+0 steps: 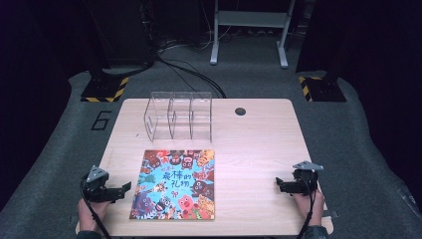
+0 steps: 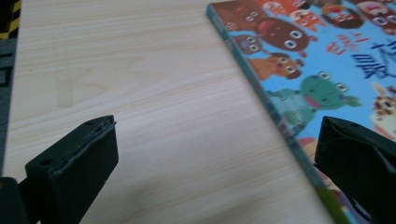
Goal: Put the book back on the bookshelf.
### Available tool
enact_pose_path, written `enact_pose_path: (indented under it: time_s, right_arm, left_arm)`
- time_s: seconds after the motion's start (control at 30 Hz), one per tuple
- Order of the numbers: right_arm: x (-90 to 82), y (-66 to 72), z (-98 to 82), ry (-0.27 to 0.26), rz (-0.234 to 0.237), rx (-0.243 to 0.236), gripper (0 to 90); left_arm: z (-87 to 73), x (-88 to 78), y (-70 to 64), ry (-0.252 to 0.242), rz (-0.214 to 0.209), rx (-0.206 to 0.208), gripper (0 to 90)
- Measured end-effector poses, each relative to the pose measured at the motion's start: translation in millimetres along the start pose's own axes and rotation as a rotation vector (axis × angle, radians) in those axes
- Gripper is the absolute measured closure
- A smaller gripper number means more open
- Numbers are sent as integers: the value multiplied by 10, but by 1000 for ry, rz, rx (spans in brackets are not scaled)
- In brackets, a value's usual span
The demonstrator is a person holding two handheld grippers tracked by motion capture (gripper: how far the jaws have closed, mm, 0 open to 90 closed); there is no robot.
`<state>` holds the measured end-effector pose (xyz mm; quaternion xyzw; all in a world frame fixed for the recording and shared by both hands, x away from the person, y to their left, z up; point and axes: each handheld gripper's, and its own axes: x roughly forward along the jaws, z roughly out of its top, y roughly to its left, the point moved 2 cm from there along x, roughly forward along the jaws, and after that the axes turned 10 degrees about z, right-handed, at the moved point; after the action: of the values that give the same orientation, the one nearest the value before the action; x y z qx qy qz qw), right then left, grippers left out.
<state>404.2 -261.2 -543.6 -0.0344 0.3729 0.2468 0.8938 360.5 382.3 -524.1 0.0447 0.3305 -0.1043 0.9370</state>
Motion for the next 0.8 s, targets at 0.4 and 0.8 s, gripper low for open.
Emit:
enact_pose_path:
  time_s: [0.4, 0.8]
  right_arm:
    - [3, 10, -2, -5, -5, 9, 0]
    - [0, 9, -2, -1, -6, 7, 0]
  left_arm:
    - [62, -11, -276, 13, -66, -1, 0]
    - [42, 223, -590, 87, -113, 36, 0]
